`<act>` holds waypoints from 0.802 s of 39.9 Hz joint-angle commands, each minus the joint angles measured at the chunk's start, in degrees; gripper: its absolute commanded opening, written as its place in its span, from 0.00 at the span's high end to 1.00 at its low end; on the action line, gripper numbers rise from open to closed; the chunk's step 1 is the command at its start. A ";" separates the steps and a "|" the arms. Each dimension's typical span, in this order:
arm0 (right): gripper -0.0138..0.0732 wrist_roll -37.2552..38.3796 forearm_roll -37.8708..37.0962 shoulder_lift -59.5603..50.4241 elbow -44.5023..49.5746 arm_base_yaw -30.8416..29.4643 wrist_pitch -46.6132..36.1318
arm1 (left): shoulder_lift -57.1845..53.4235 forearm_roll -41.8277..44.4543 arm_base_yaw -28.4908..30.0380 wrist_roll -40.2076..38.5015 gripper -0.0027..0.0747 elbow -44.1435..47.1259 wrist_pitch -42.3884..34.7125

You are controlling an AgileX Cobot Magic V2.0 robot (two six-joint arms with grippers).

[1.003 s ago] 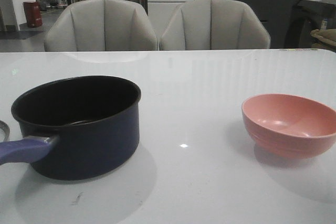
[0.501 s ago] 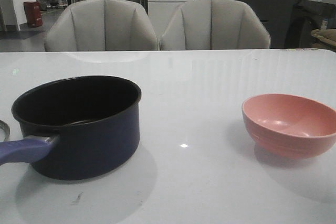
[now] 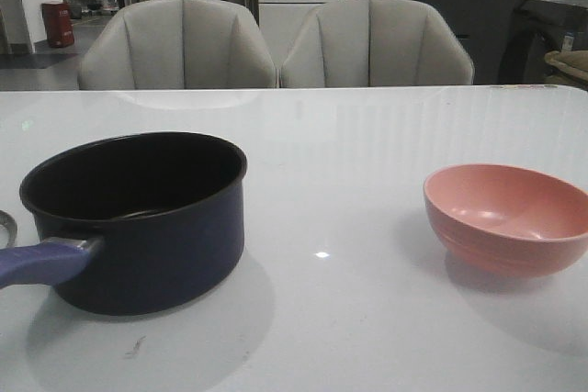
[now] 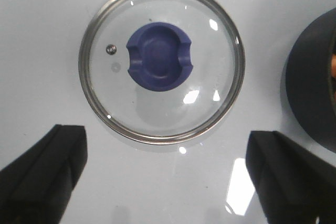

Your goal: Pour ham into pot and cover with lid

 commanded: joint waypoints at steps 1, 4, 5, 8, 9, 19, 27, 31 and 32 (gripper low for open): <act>0.67 -0.42 0.32 0.57 -1.74 -0.02 -4.48 | 2.86 -9.60 4.78 7.26 0.13 -3.01 0.61; 0.67 -0.42 0.32 0.57 -1.74 -0.02 -4.48 | 6.11 -10.98 6.72 8.05 0.13 -4.04 1.90; 0.67 -0.42 0.32 0.57 -1.74 -0.02 -4.48 | 6.95 -10.72 7.18 8.05 0.13 -4.43 2.41; 0.67 -0.42 0.32 0.57 -1.74 -0.02 -4.48 | 9.88 -9.44 7.60 8.05 0.13 -5.73 3.97; 0.67 -0.42 0.32 0.57 -1.74 -0.02 -4.48 | 10.64 -9.07 7.60 8.05 0.13 -6.43 4.56; 0.67 -0.42 0.32 0.57 -1.74 -0.02 -4.48 | 17.20 -9.06 7.60 8.05 0.13 -12.72 5.83; 0.67 -0.42 0.32 0.57 -1.74 -0.02 -4.48 | 22.81 -9.06 7.47 8.05 0.13 -16.75 9.20; 0.67 -0.42 0.32 0.57 -1.74 -0.02 -4.48 | 24.83 -9.06 7.47 8.05 0.13 -17.59 9.71; 0.67 -0.42 0.32 0.57 -1.74 -0.02 -4.48 | 25.07 -9.06 7.47 8.05 0.13 -17.57 9.71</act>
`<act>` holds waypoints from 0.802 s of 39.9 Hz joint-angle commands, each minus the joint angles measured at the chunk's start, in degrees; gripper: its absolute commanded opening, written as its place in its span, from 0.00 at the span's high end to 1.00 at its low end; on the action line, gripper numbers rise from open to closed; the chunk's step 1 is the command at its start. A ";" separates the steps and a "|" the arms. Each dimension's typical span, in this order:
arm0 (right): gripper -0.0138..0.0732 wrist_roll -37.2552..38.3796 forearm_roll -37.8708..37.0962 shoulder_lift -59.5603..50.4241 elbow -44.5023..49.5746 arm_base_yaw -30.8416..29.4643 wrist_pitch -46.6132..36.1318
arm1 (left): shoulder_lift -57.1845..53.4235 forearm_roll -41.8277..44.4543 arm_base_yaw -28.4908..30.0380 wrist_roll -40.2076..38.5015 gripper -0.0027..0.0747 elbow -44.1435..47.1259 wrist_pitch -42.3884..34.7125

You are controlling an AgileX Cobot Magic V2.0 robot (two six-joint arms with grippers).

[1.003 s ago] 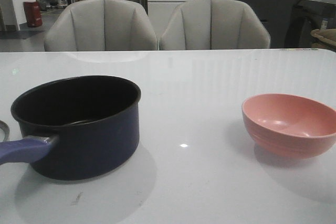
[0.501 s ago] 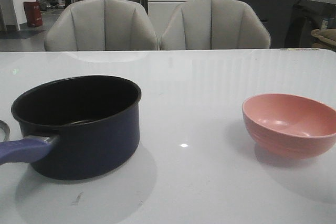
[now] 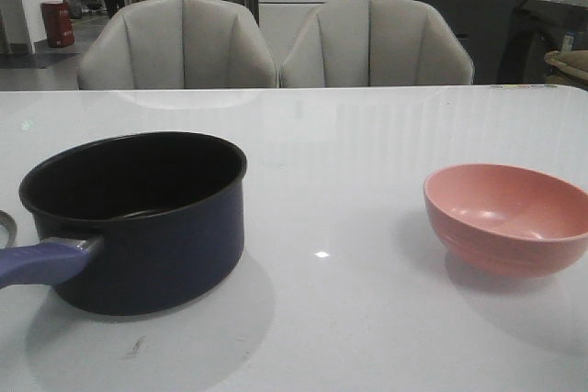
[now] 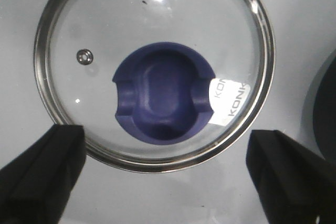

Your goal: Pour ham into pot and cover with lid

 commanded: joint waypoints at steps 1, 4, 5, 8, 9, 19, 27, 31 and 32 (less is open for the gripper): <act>0.67 -0.42 0.32 0.57 -1.74 -0.02 -4.48 | -0.57 -0.65 -0.01 0.00 0.13 -2.13 0.47; 0.67 -0.42 0.32 0.57 -1.74 -0.02 -4.48 | 0.22 -0.33 -0.01 0.00 0.13 -2.13 -0.60; 0.67 -0.42 0.32 0.57 -1.74 -0.02 -4.48 | 0.34 -0.17 -0.01 0.00 0.13 -2.13 -1.08; 0.67 -0.42 0.32 0.57 -1.74 -0.02 -4.48 | 0.45 0.10 -0.01 0.00 0.13 -2.13 -2.63; 0.67 -0.42 0.32 0.57 -1.74 -0.02 -4.48 | 0.45 0.10 -0.01 0.00 0.13 -2.13 -2.90; 0.67 -0.42 0.32 0.57 -1.74 -0.02 -4.48 | 1.13 0.21 -0.01 0.00 0.13 -2.13 -5.45; 0.67 -0.42 0.32 0.57 -1.74 -0.02 -4.48 | 4.26 1.15 -0.01 0.00 0.13 -2.13 -4.40; 0.67 -0.42 0.32 0.57 -1.74 -0.02 -4.48 | 5.26 1.03 -0.15 0.00 0.13 -2.13 -4.42; 0.67 -0.42 0.32 0.57 -1.74 -0.02 -4.48 | 5.38 1.03 -0.26 0.00 0.13 -2.13 -4.42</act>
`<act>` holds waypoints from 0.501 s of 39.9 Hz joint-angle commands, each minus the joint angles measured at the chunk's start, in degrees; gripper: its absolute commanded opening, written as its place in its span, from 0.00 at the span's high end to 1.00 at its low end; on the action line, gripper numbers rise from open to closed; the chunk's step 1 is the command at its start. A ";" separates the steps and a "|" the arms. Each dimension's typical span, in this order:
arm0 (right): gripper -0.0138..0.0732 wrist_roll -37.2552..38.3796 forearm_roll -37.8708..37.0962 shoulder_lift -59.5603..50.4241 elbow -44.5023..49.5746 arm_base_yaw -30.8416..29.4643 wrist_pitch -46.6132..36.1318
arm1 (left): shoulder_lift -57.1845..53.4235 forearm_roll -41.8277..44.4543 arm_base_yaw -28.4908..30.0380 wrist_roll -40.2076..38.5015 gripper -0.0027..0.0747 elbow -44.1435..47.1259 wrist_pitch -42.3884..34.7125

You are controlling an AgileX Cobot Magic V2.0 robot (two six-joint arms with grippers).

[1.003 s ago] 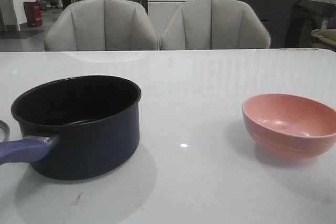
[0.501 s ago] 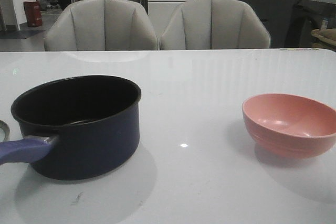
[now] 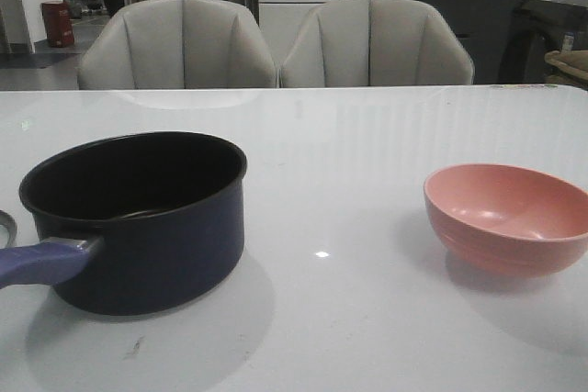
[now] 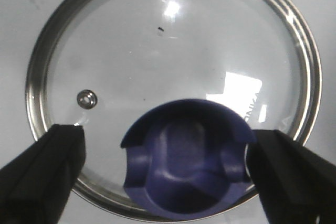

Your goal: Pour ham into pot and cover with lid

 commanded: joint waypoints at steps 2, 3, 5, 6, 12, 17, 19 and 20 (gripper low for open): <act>0.67 -0.42 0.23 0.57 -1.74 -0.02 -4.48 | -1.66 -0.23 -0.69 0.00 0.13 -1.42 0.03; 0.67 -0.42 0.23 0.57 -1.74 -0.02 -4.48 | -1.63 -0.23 -0.83 0.00 0.13 -1.42 0.03; 0.67 -0.42 0.23 0.57 -1.74 -0.02 -4.48 | -1.53 -0.23 -1.28 0.30 0.13 -1.42 -0.48; 0.67 -0.42 0.23 0.57 -1.74 -0.02 -4.48 | -1.53 -0.23 -1.54 0.30 0.13 -1.42 -0.61; 0.67 -0.42 0.23 0.57 -1.74 -0.02 -4.48 | -1.26 0.17 -2.49 0.00 0.13 -1.42 -1.58; 0.67 -0.42 0.23 0.57 -1.74 -0.02 -4.48 | -0.37 0.31 -2.61 0.00 0.13 -1.42 -0.66; 0.67 -0.42 0.23 0.57 -1.74 -0.02 -4.48 | -0.04 0.31 -2.61 0.00 0.13 -1.42 -0.23; 0.67 -0.42 0.23 0.57 -1.74 -0.02 -4.48 | 0.14 0.31 -2.61 0.00 0.13 -1.42 0.19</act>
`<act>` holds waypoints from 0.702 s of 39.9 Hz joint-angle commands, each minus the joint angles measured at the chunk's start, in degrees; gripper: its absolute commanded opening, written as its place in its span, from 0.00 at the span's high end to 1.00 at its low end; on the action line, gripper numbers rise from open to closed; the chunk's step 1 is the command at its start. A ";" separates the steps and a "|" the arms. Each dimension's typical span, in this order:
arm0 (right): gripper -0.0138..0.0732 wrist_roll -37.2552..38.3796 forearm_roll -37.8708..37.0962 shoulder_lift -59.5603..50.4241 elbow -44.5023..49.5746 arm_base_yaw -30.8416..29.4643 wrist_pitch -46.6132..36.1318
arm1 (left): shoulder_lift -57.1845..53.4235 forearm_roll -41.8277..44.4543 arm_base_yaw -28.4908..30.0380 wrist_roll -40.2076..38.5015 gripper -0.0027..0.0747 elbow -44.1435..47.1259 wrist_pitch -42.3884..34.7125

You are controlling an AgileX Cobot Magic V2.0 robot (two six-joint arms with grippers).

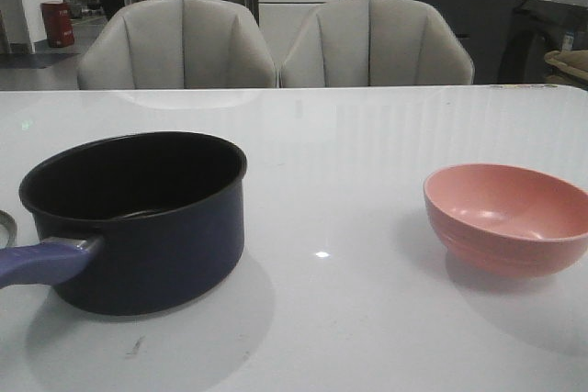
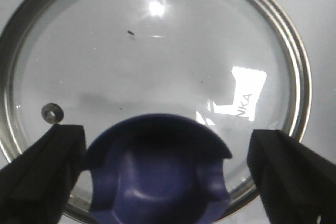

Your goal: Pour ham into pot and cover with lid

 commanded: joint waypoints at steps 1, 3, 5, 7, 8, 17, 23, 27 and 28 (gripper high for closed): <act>0.67 -0.42 0.23 0.57 -1.74 -0.02 -4.48 | -1.60 -0.14 -0.18 -0.31 0.13 -1.42 1.19; 0.67 -0.42 0.23 0.57 -1.74 -0.02 -4.48 | -1.35 -0.14 -0.18 -0.31 0.13 -1.42 1.19; 0.67 -0.42 0.23 0.57 -1.74 -0.02 -4.48 | -1.28 -0.14 -0.18 -0.31 0.13 -1.42 1.19; 0.67 -0.42 0.23 0.57 -1.74 -0.02 -4.48 | -1.25 -0.14 -0.18 -0.31 0.13 -1.42 1.19; 0.67 -0.42 0.23 0.57 -1.74 -0.02 -4.48 | -1.25 -0.14 -0.18 -0.31 0.13 -1.42 1.19; 0.67 -0.42 0.23 0.57 -1.74 -0.02 -4.48 | -0.87 -0.14 -0.18 -0.31 0.22 -1.42 1.08; 0.67 -0.42 0.23 0.57 -1.74 -0.02 -4.48 | -0.87 -0.04 -0.18 -0.31 0.48 -1.42 1.08; 0.67 -0.42 0.23 0.57 -1.74 -0.02 -4.48 | -0.87 -0.04 -0.18 -0.31 0.59 -1.42 1.08; 0.67 -0.42 0.23 0.57 -1.74 -0.02 -4.48 | -0.87 -0.04 -0.18 -0.31 0.61 -1.42 1.08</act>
